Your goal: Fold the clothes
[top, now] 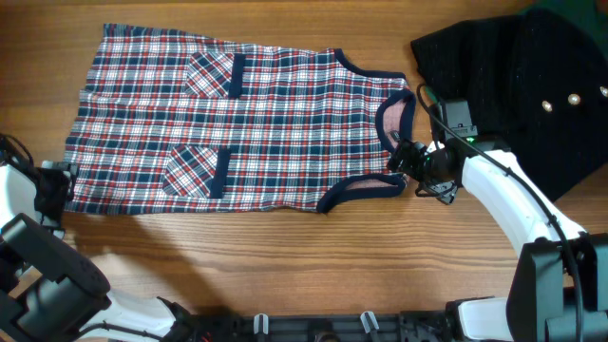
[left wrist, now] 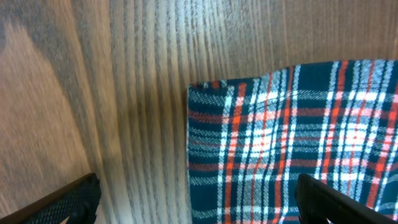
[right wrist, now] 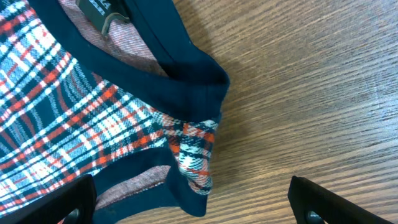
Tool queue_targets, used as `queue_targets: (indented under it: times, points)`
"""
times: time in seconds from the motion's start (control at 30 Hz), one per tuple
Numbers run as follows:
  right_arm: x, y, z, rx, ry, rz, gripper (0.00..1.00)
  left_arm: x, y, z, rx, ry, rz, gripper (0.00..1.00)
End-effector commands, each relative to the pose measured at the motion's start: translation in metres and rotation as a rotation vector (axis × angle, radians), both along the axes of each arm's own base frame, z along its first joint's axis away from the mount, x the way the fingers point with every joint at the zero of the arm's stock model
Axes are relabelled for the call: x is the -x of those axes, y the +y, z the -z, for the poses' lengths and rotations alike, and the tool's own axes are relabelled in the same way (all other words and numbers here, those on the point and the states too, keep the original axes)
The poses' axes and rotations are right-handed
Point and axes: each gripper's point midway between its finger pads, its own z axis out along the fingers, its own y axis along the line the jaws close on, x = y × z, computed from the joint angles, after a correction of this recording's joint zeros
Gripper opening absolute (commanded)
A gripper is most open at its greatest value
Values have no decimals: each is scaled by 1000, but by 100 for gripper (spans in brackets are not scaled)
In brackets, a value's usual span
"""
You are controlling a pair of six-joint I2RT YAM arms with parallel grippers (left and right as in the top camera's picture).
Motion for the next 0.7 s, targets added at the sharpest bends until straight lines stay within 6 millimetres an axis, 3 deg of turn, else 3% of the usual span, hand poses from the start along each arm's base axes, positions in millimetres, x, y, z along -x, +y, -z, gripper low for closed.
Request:
queue_targets:
  times: [0.0,0.13,0.43,0.67]
  points:
    - [7,5,8,-23,33,4,100,3,3,3,-6,5,-20,100]
    - [8,4,9,-21,33,-4,100,-3,1,3,5,-22,-13,98]
    - [10,5,10,-20,38,-22,100,-5,18,1,-77,-11,-20,94]
    - [11,6,9,-27,42,-23,100,-8,18,30,-36,16,-17,92]
